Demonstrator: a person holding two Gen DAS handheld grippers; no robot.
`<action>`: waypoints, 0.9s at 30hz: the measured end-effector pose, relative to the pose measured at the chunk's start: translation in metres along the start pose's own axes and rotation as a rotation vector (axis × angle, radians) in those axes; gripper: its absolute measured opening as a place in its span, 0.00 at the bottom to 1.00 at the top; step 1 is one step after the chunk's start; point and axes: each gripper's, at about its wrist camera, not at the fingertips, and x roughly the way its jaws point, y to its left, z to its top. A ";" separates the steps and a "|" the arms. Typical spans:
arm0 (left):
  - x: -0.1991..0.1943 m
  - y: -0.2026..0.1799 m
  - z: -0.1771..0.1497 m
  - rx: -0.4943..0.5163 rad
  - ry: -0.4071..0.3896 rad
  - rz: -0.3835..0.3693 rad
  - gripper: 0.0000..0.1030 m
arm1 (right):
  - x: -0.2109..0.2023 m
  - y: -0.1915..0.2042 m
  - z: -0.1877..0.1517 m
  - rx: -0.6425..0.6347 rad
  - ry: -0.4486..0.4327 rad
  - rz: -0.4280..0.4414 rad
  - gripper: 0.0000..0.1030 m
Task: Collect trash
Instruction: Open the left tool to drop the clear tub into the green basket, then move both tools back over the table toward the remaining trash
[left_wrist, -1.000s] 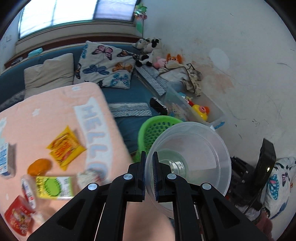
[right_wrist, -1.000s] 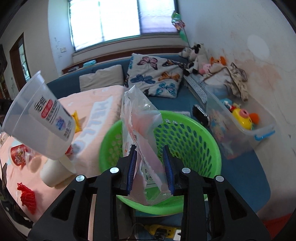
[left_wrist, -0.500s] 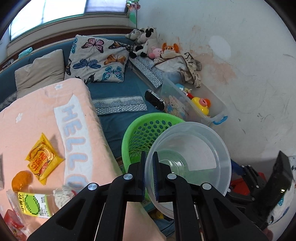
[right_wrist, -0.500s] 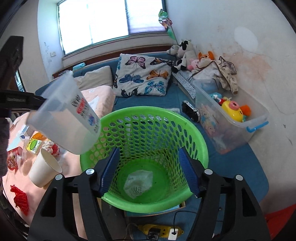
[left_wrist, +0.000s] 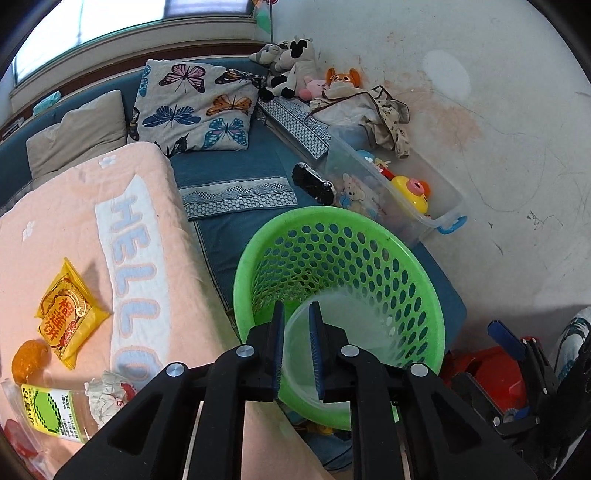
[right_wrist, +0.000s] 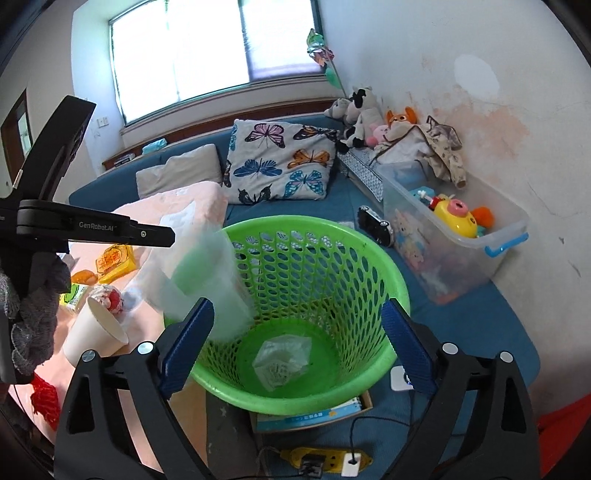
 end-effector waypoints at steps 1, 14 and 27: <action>0.000 0.000 0.000 -0.002 0.000 -0.001 0.17 | 0.000 0.000 0.000 0.000 0.001 0.003 0.89; -0.040 0.004 -0.014 0.016 -0.065 0.015 0.38 | -0.010 0.013 -0.006 -0.001 0.012 0.028 0.90; -0.121 0.054 -0.057 -0.027 -0.154 0.087 0.52 | -0.028 0.067 -0.017 -0.050 0.003 0.134 0.90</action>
